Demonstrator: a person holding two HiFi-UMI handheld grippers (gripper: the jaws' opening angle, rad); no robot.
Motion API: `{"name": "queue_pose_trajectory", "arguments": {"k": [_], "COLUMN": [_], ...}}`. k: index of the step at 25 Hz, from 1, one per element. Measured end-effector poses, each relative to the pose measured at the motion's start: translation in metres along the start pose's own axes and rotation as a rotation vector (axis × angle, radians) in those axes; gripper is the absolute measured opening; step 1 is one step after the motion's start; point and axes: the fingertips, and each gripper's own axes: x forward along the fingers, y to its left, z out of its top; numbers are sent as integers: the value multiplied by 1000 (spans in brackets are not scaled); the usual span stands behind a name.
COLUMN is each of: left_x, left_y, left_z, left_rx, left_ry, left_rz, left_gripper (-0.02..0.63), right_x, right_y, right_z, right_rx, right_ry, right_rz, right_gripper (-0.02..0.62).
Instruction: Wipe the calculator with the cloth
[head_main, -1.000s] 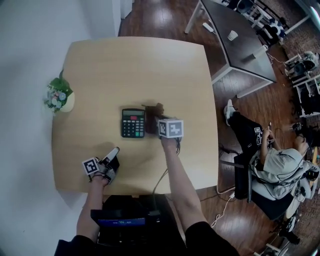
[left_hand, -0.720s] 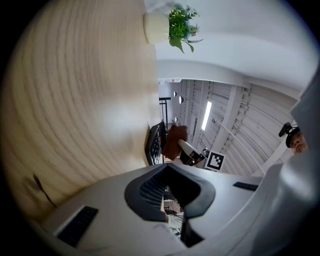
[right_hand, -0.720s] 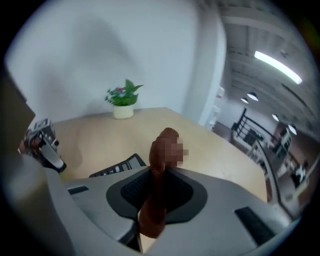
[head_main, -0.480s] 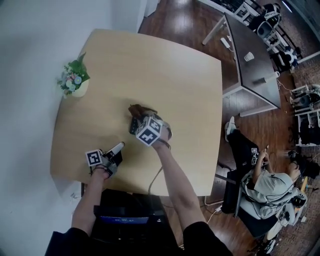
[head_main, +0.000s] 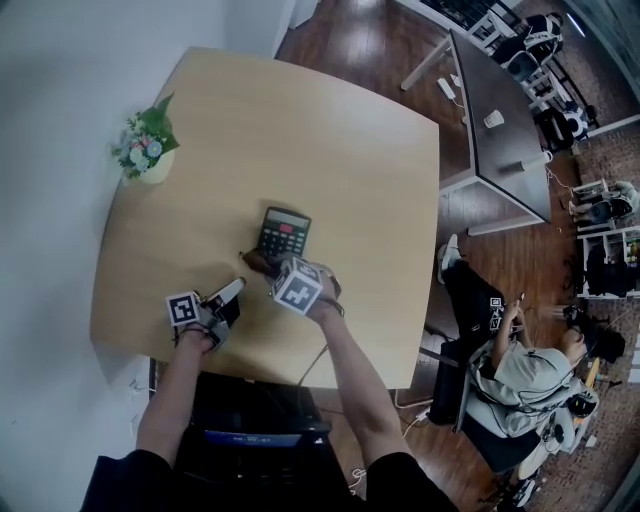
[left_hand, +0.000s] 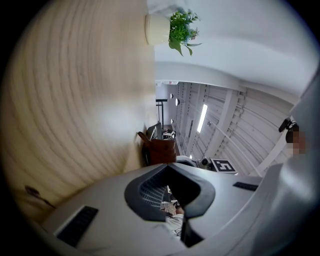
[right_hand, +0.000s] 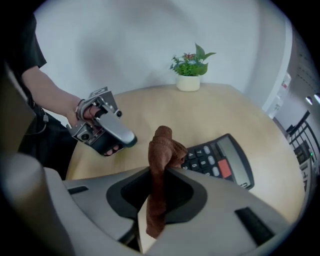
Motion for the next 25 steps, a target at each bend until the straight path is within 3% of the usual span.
{"name": "queue_pose_trajectory", "arguments": {"k": [2, 7, 9, 14, 22, 25], "left_x": [0, 1, 1, 1, 0, 1], "left_y": [0, -1, -1, -2, -1, -2], "left_z": [0, 0, 0, 0, 0, -1], "left_rx": [11, 8, 0, 5, -21, -21], "left_ry": [2, 2, 0, -1, -3, -2], "left_rz": [-3, -2, -1, -10, -6, -13], "left_gripper": [-6, -6, -6, -6, -6, -6], "right_x": [-14, -53, -47, -5, 13, 14], "right_y": [-26, -126, -141, -111, -28, 5], "right_z": [7, 32, 35, 27, 8, -4], "right_rx": [37, 81, 50, -29, -56, -89], "right_ry": [-40, -113, -86, -9, 12, 40], "right_rz": [-71, -401, -440, -320, -139, -24], "right_gripper": [67, 67, 67, 67, 67, 67]}}
